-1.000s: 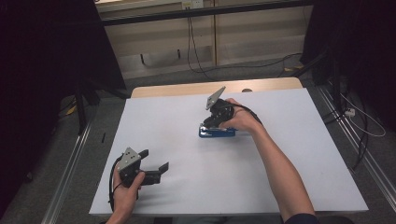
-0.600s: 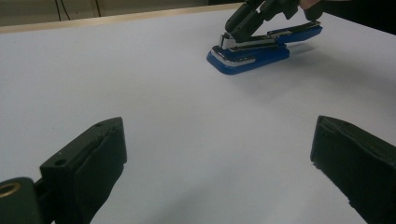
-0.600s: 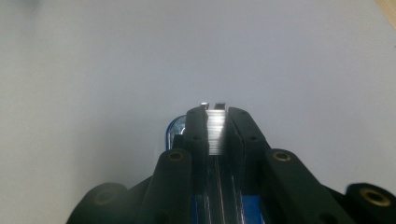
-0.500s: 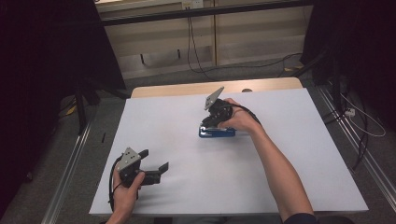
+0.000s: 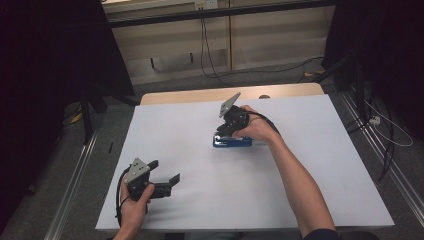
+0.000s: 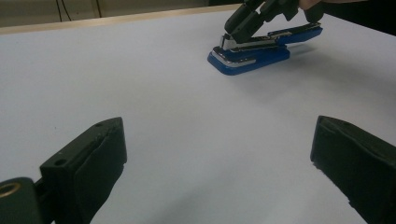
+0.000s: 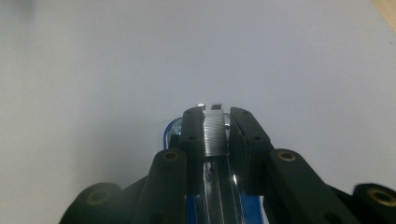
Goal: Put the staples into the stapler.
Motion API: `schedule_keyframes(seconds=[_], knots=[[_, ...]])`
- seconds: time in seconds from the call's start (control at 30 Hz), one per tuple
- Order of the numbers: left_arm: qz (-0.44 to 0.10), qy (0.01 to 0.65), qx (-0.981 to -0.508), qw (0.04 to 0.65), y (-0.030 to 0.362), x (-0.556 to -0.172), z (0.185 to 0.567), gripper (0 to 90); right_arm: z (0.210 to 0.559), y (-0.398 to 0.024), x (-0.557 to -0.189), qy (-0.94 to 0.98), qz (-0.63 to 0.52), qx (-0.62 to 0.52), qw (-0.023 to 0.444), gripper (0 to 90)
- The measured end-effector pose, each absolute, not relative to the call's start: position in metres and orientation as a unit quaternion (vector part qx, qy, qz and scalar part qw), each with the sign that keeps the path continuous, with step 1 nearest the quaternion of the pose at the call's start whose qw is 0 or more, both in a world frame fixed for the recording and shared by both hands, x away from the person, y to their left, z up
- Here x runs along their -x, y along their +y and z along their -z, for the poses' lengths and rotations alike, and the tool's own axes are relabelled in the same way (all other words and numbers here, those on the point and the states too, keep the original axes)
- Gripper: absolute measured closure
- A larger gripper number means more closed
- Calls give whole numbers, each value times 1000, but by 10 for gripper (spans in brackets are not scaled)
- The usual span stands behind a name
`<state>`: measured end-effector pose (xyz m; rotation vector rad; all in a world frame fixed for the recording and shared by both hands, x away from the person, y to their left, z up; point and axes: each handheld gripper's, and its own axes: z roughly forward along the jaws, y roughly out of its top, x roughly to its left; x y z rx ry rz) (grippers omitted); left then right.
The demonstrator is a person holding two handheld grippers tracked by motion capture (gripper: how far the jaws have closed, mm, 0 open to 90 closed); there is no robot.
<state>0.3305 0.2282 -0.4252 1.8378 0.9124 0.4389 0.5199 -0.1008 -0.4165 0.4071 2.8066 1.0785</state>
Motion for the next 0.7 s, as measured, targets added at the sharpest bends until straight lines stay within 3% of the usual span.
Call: schedule_keyframes(seconds=[0.3, 0.7], knots=[[-182, 377, -759, 499, 228, -330, 425, 38, 416, -102, -520, 922, -356, -142, 53, 728], [-181, 377, -759, 499, 228, -331, 425, 38, 414, -103, -517, 912, -365, -173, 67, 566]])
